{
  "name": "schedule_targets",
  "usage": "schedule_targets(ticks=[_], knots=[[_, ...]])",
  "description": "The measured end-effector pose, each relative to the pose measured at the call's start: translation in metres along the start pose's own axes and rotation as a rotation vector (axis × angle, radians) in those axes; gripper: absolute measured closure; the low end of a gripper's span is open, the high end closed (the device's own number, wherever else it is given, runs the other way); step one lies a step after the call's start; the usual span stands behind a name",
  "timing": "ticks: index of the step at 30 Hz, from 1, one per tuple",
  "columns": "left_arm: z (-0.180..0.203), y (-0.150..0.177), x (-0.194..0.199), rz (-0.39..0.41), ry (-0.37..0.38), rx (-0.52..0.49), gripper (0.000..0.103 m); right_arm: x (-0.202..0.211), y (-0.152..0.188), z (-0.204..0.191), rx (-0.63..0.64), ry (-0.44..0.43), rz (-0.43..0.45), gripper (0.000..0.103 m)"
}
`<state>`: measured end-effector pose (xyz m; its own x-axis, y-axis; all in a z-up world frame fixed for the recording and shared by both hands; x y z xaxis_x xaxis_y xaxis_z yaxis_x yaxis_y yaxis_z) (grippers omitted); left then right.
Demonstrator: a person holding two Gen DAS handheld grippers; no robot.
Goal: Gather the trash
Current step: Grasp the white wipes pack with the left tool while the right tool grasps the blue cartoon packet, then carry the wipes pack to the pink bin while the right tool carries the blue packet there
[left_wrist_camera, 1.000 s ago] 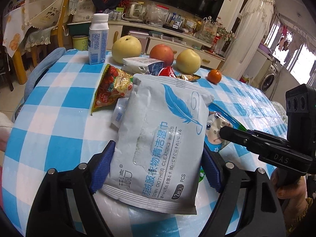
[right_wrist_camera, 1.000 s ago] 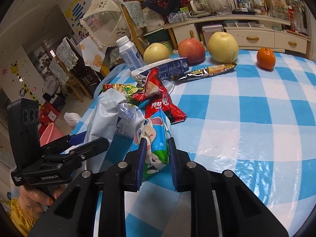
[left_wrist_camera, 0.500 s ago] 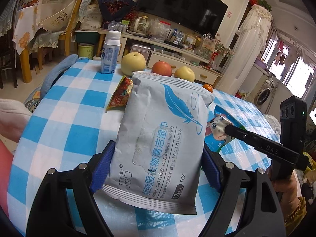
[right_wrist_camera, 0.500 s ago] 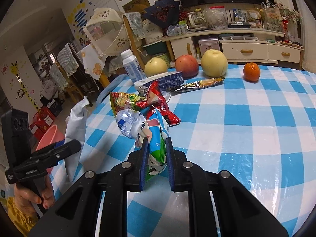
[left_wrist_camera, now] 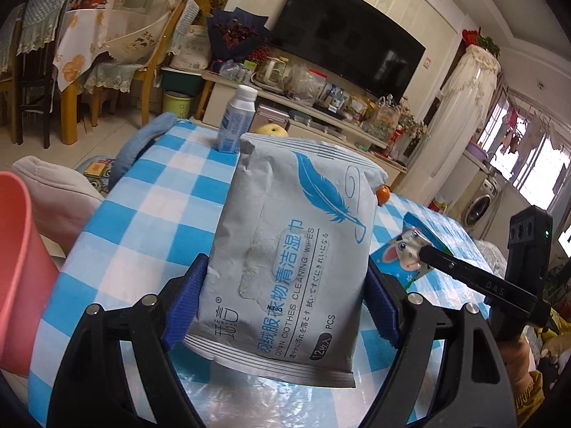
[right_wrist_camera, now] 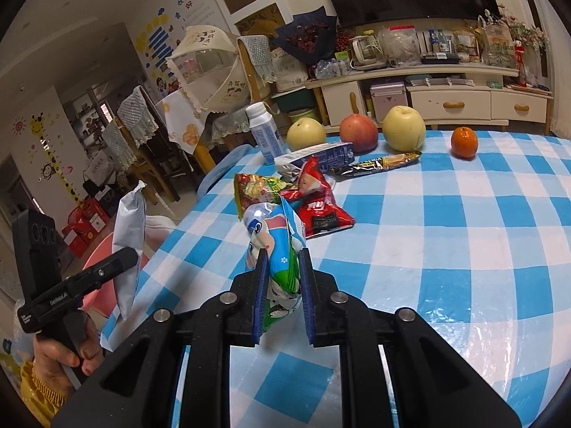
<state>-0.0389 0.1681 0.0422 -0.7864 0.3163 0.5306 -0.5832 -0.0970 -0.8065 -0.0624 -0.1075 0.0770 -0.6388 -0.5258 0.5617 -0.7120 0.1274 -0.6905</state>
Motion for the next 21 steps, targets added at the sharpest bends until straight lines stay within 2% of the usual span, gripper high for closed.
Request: schedule_targets(ticks=[6, 12, 17, 21], knots=[[-0.014, -0.007, 0.011, 0.033, -0.022, 0.027, 0.022, 0.005, 0.0, -0.025, 0.025, -0.019, 0.021, 0.085], [-0.03, -0.013, 0.026, 0.057, -0.077, 0.035, 0.022, 0.002, 0.002, -0.062, 0.071, -0.043, 0.021, 0.085], [-0.049, -0.018, 0.044, 0.081, -0.14, 0.044, 0.021, -0.007, 0.004, -0.099, 0.113, -0.093, 0.015, 0.094], [-0.066, -0.02, 0.054, 0.096, -0.164, 0.083, 0.021, -0.015, 0.007, -0.127, 0.18, -0.095, 0.015, 0.094]])
Point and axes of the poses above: each gripper's, at about its wrist camera, not at the fingertips, and x roughly against the way its jaws point, z to its right, y to its underside, the point moved 6 cm from there along -x, roughly the way its jaws point, and after that the axes turned 9 degrees about -x, right-handed, at the moved point
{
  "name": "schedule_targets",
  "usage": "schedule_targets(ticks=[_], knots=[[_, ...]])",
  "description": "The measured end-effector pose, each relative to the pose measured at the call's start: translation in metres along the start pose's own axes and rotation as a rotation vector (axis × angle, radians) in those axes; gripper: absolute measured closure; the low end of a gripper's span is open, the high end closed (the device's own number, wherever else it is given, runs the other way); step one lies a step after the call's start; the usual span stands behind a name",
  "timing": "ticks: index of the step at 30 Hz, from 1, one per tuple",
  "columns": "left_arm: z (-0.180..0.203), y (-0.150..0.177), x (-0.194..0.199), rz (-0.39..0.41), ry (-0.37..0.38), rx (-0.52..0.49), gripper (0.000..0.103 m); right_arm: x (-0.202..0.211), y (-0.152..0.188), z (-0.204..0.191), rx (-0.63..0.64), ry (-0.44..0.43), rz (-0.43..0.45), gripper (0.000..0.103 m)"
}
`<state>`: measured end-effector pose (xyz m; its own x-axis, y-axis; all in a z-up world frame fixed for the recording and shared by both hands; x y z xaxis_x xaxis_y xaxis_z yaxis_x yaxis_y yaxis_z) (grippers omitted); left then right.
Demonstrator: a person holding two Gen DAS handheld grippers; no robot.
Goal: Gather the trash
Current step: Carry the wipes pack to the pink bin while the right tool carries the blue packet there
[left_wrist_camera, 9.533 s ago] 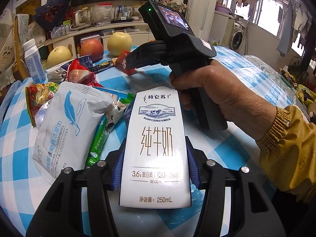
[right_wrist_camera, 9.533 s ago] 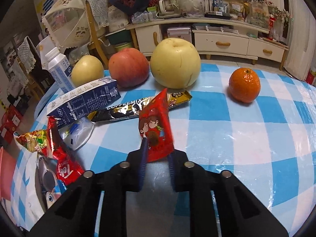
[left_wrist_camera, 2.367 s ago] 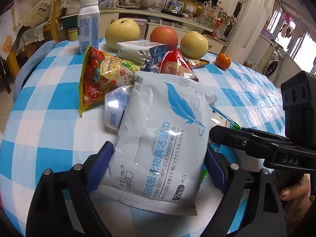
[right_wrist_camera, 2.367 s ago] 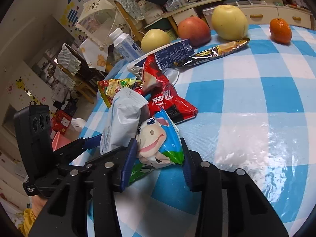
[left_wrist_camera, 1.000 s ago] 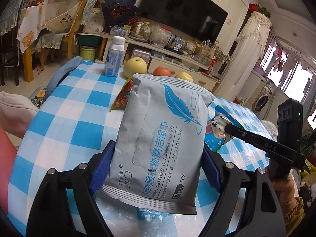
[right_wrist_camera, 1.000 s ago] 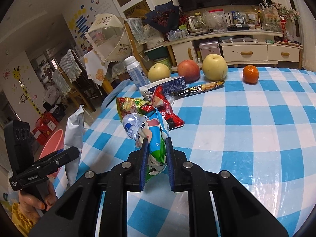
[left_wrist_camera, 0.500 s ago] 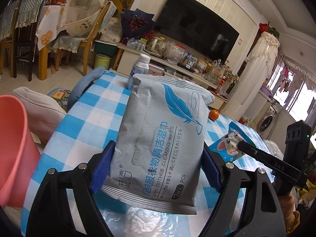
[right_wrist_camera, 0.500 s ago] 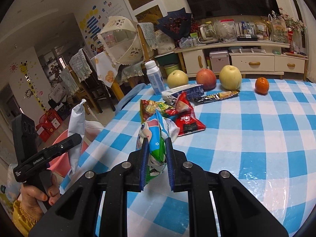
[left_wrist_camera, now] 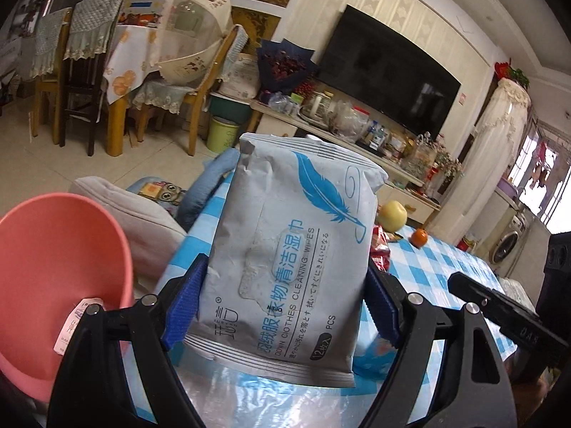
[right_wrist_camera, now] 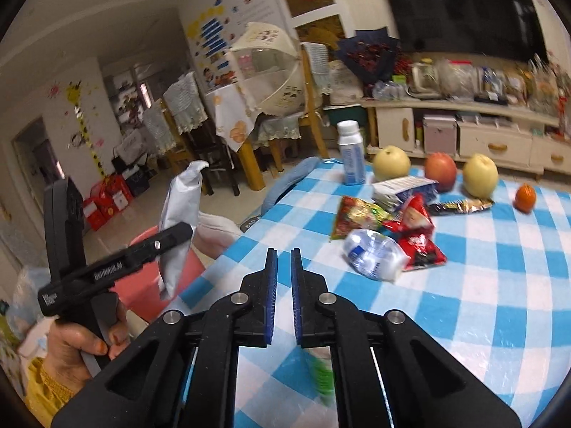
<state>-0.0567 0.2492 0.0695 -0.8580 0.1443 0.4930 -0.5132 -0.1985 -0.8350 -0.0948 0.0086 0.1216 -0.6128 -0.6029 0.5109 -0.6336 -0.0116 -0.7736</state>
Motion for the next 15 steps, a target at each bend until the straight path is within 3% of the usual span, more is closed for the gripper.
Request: schedule_targets(ticks=[6, 7, 8, 9, 10, 15], knots=[[-0.018, -0.003, 0.005, 0.01, -0.018, 0.03, 0.021, -0.02, 0.015, 0.028, -0.038, 0.08, -0.04, 0.09], [-0.02, -0.004, 0.005, 0.012, -0.02, 0.033, 0.021, -0.023, 0.019, 0.04, -0.078, 0.103, -0.044, 0.068], [-0.02, -0.004, 0.005, 0.012, -0.025, 0.034, 0.021, -0.023, 0.023, 0.049, -0.107, 0.129, -0.045, 0.033], [-0.02, -0.004, 0.005, 0.011, -0.029, 0.033, 0.021, -0.024, 0.028, 0.061, -0.146, 0.179, -0.048, 0.022], [-0.02, -0.004, 0.004, 0.009, -0.032, 0.03, 0.021, -0.025, 0.033, 0.069, -0.178, 0.207, -0.056, 0.017], [-0.018, -0.005, 0.003, 0.01, -0.042, 0.023, 0.021, -0.043, 0.061, 0.087, -0.276, 0.269, -0.142, 0.017]])
Point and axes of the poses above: each gripper's, at about its wrist camera, not at the fingertips, and x roughly against the way its jaws point, z to its right, y to its underside, the point moved 6 cm from there along -x, roughly the way its jaws point, and after that the axes turned 9 degrees about -x, right-handed, at the moved point
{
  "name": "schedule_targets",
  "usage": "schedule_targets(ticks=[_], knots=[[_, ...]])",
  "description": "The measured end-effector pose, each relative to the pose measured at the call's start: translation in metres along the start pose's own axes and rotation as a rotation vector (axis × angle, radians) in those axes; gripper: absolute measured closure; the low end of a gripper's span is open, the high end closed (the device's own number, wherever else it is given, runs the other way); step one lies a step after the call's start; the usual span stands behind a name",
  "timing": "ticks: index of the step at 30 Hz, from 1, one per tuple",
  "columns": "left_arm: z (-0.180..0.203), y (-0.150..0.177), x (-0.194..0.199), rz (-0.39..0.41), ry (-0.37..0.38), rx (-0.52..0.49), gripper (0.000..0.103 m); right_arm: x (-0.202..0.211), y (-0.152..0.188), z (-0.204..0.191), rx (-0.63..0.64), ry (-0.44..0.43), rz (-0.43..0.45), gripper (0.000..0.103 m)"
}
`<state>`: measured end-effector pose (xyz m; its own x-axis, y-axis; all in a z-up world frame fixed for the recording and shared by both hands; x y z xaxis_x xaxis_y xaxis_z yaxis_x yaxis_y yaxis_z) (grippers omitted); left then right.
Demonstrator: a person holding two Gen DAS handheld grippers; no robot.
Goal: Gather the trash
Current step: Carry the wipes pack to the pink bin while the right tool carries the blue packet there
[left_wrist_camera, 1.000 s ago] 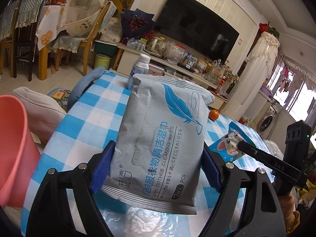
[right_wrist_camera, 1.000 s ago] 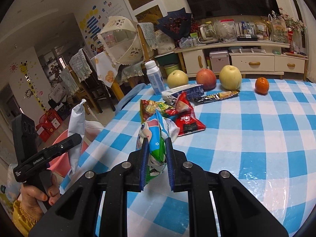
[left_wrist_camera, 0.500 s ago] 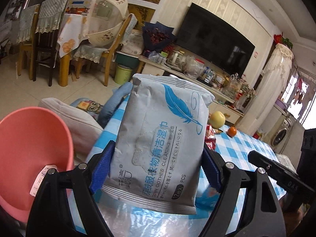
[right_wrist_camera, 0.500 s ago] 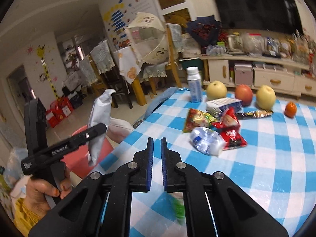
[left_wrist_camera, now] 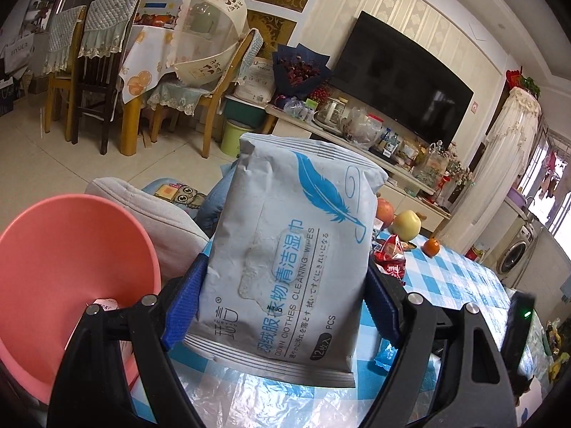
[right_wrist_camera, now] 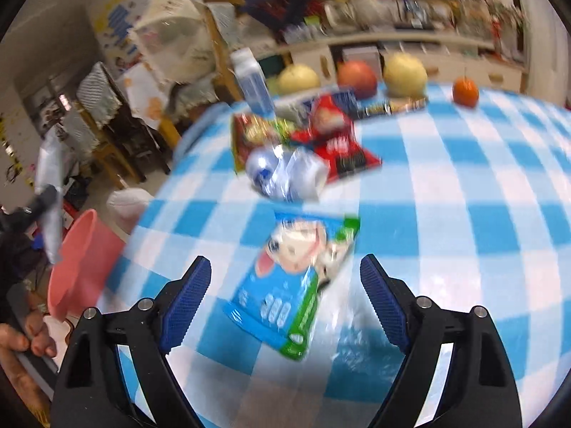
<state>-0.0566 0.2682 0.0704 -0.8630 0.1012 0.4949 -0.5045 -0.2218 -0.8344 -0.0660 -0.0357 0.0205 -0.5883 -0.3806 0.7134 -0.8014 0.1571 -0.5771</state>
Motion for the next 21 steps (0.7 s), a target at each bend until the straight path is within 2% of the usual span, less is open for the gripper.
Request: schedule_targets(ticks=[3, 9, 10, 12, 13, 17, 21], knots=[[0.004, 0.002, 0.0, -0.005, -0.008, -0.006, 0.021, -0.017, 0.008, -0.003, 0.006, 0.033, -0.022, 0.017], [-0.004, 0.0, 0.003, -0.002, -0.025, 0.005, 0.021, -0.04, 0.01, -0.011, 0.053, 0.119, -0.004, 0.018], [-0.004, 0.0, 0.003, -0.002, -0.026, 0.006, 0.021, -0.043, 0.01, -0.012, 0.064, 0.137, 0.0, 0.02], [-0.005, 0.0, 0.004, -0.002, -0.027, 0.009, 0.021, -0.048, 0.01, -0.01, 0.078, 0.164, 0.005, 0.035], [-0.006, 0.0, 0.004, -0.001, -0.031, 0.008, 0.021, -0.05, 0.01, -0.009, 0.08, 0.17, 0.001, 0.048], [-0.008, 0.0, 0.006, 0.006, -0.031, 0.025, 0.021, -0.05, 0.009, -0.01, 0.1, 0.154, 0.004, 0.058], [-0.013, -0.002, 0.01, 0.016, -0.035, 0.043, 0.021, -0.046, 0.008, -0.016, 0.108, 0.123, 0.014, 0.061]])
Point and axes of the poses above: each gripper's, at about its wrist camera, not at the fingertips, and x roughly against the way its jaws point, z to its right, y to its underside, the point moved 6 cm from there along -x, roughly the way its jaws point, and after that the axes turned 9 degrees about -x, right-handed, at the moved point
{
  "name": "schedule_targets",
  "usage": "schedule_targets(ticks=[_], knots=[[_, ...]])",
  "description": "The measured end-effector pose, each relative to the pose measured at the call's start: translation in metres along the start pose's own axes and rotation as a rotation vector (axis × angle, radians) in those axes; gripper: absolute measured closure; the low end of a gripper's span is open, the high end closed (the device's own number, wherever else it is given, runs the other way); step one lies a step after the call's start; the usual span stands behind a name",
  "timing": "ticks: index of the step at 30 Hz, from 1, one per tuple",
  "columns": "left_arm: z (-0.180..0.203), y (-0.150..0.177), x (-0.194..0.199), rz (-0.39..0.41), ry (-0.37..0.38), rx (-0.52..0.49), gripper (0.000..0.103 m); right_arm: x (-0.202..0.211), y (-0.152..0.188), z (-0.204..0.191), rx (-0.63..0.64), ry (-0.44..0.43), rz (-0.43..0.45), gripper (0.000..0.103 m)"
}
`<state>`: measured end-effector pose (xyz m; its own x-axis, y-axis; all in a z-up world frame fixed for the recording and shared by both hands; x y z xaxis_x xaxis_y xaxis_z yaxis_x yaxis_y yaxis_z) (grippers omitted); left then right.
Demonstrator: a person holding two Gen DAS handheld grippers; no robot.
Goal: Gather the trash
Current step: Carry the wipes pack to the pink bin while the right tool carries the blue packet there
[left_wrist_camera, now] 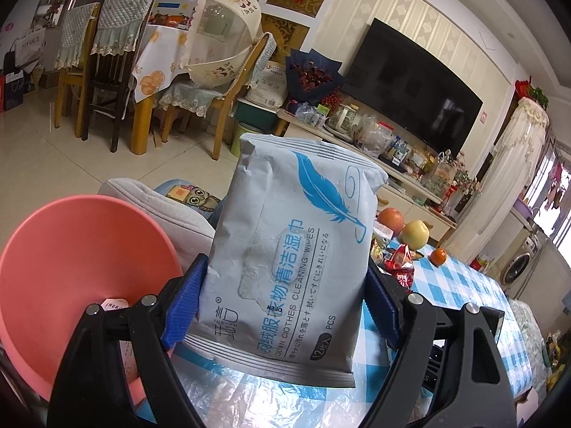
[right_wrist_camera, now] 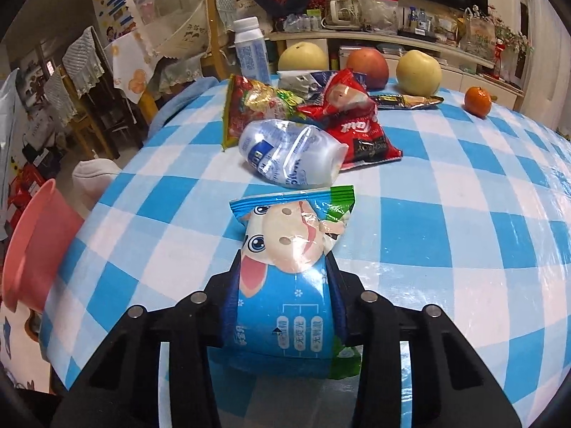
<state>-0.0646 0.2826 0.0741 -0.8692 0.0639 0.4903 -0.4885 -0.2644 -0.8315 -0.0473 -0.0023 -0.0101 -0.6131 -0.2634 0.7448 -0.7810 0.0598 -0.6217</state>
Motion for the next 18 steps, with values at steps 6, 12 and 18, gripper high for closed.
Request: schedule_targets(ticks=[6, 12, 18], knots=[[-0.013, -0.002, 0.01, 0.023, -0.024, 0.039, 0.021, 0.026, -0.012, -0.041, -0.005, -0.161, 0.02, 0.061], [-0.041, -0.008, 0.025, 0.059, -0.088, 0.098, 0.021, 0.061, -0.027, -0.121, 0.038, -0.392, 0.026, 0.061], [-0.093, -0.012, 0.047, 0.105, -0.203, 0.222, 0.021, 0.076, -0.03, -0.21, 0.109, -0.554, -0.01, 0.061]])
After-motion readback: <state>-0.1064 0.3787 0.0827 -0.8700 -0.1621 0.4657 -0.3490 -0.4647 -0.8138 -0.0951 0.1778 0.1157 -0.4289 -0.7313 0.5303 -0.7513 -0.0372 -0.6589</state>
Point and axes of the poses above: each gripper's, at about its wrist camera, not at the fingertips, and x roughly against the way its jaws point, z to its right, y to its underside, the point moved 6 cm from there along -x, roughly the way its jaws point, and after that the axes turned 9 degrees about -x, right-handed, at the moved point
